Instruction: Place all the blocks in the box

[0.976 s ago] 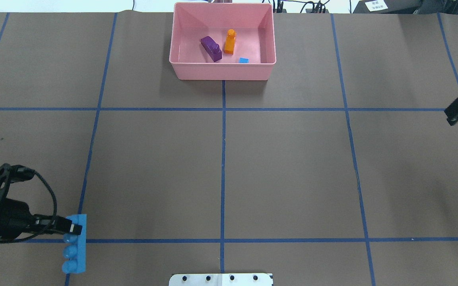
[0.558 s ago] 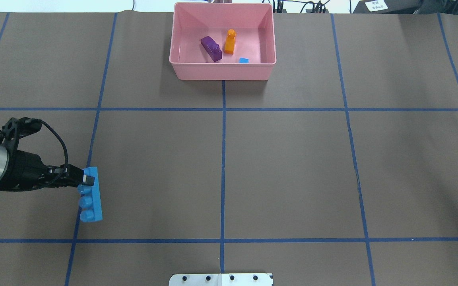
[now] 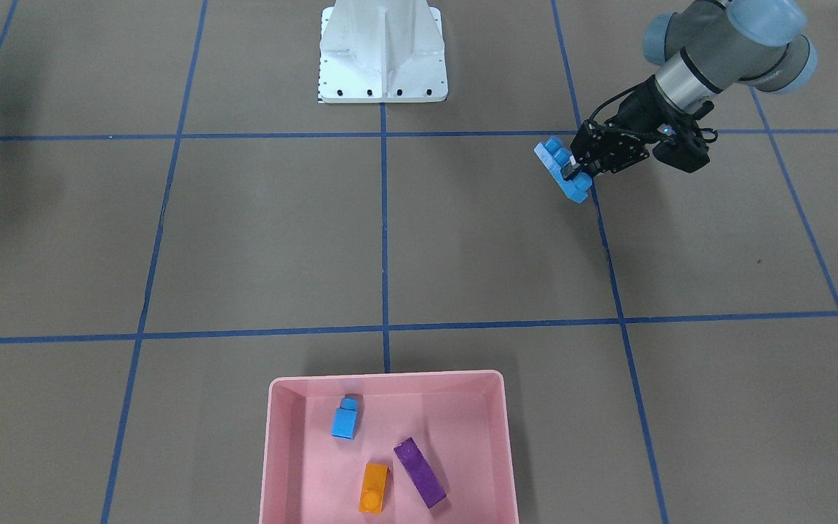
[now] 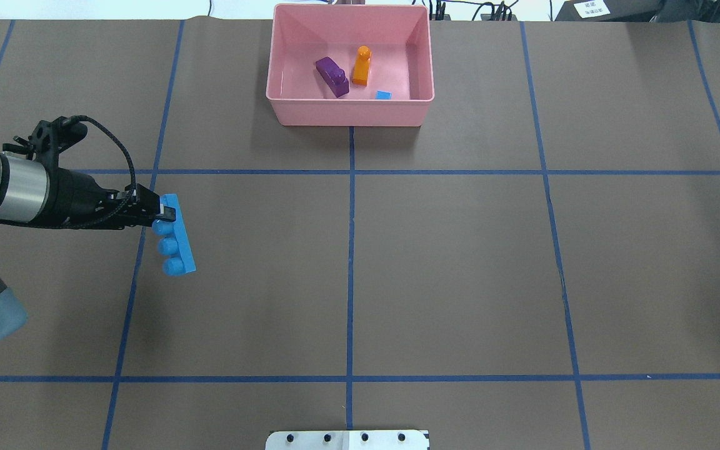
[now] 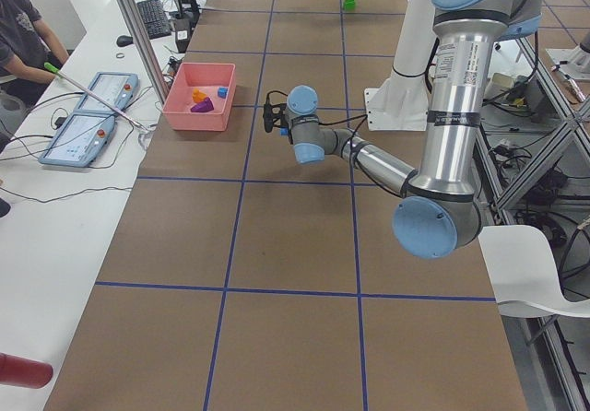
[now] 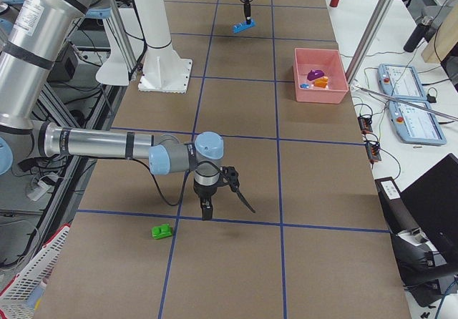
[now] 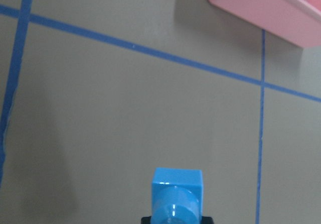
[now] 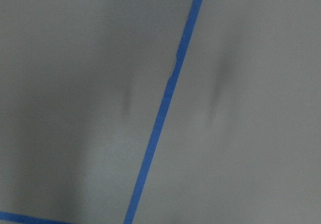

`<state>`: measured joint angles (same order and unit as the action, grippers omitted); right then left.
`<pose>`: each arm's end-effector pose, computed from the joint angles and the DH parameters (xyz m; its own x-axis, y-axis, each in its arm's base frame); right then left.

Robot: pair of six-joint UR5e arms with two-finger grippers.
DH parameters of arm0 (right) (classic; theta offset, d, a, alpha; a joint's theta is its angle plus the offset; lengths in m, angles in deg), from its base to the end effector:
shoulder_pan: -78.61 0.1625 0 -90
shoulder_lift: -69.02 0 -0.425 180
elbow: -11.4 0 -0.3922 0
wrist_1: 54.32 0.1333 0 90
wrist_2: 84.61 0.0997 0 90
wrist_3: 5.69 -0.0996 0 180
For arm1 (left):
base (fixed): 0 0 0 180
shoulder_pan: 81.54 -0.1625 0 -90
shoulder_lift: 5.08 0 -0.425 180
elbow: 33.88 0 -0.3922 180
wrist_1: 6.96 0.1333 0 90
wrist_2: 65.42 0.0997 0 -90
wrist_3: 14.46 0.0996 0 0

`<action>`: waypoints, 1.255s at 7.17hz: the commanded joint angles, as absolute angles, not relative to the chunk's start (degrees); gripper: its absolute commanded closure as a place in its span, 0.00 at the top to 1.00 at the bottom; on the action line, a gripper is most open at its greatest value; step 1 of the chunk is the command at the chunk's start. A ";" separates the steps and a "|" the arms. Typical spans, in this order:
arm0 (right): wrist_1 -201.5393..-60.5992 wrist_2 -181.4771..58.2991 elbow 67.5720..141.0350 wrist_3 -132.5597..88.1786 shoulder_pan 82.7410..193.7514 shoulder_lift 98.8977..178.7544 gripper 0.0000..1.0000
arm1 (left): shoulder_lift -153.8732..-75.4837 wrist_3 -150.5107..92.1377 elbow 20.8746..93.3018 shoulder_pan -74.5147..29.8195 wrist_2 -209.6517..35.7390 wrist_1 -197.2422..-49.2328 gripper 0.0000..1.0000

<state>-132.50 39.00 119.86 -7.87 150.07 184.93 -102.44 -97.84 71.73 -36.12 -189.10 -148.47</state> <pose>-0.0241 -0.3177 0.6707 0.7877 -0.2686 0.5544 0.2873 0.9563 0.0551 0.3108 -0.4267 0.3571 0.2117 -0.0781 -0.9742 0.1946 0.9802 -0.0363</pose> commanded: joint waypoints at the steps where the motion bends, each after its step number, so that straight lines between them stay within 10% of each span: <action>1: -131.14 40.89 116.79 -4.32 149.20 186.44 1.00 | -107.63 -102.84 69.92 -35.40 -189.00 -148.55 0.00; 9: -131.05 44.15 110.38 -2.00 141.46 188.20 0.99 | -116.61 -103.58 62.72 -32.41 -187.77 -148.46 0.00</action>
<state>-131.03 44.08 112.13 -2.00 142.46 188.36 -115.27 -103.64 64.31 -32.52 -187.83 -148.39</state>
